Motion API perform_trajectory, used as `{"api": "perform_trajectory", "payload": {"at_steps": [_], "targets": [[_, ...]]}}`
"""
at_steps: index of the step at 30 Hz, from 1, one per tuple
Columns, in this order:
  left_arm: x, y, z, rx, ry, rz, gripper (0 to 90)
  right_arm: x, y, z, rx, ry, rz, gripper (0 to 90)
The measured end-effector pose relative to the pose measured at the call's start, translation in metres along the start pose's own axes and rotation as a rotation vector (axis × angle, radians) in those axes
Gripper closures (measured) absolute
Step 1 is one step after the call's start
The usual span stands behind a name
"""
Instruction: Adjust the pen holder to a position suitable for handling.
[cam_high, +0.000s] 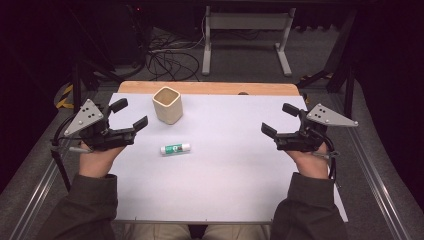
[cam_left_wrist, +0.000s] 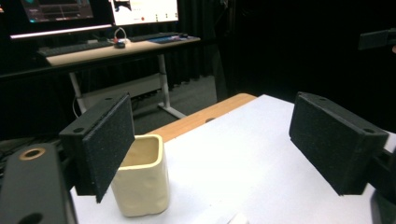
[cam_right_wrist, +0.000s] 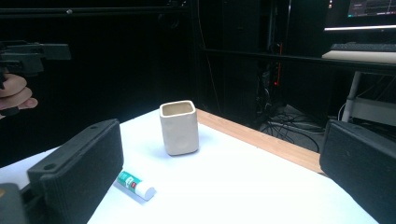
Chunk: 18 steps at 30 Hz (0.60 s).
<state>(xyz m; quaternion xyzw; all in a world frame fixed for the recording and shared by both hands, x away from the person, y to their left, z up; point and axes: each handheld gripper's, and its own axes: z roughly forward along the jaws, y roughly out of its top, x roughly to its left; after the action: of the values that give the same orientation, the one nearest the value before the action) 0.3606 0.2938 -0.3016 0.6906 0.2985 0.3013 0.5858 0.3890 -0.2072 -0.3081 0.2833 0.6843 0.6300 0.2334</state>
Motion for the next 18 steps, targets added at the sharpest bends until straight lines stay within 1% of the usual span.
{"api": "perform_trajectory", "payload": {"at_steps": [2, 4, 5, 6, 9, 12, 14, 18], "targets": [[0.001, -0.002, 0.005, 0.009, -0.022, -0.006, 17.1, 0.000, 0.000, 0.000, 0.001, 0.001, 0.002, 0.2], [0.001, -0.002, 0.007, 0.014, -0.028, -0.005, 18.0, 0.000, 0.000, 0.000, 0.003, 0.001, 0.003, 0.2], [0.001, -0.004, 0.012, 0.026, -0.045, -0.009, 18.8, 0.000, 0.000, -0.001, 0.005, 0.002, 0.003, 0.2], [0.001, -0.004, 0.012, 0.026, -0.045, -0.009, 19.4, 0.000, 0.000, -0.001, 0.005, 0.002, 0.004, 0.2], [0.000, -0.006, 0.020, 0.051, -0.069, -0.015, 19.8, 0.000, 0.000, -0.001, 0.006, 0.008, 0.008, 0.2], [-0.003, -0.009, 0.028, 0.065, -0.082, -0.004, 19.8, 0.001, 0.000, -0.001, 0.009, 0.013, 0.003, 0.2], [-0.003, -0.011, 0.033, 0.073, -0.083, 0.005, 19.6, 0.001, 0.000, 0.000, 0.011, 0.013, 0.001, 0.2], [-0.001, -0.016, 0.042, 0.092, -0.091, 0.001, 19.2, 0.001, -0.001, 0.000, 0.019, 0.011, 0.007, 0.1]]}}
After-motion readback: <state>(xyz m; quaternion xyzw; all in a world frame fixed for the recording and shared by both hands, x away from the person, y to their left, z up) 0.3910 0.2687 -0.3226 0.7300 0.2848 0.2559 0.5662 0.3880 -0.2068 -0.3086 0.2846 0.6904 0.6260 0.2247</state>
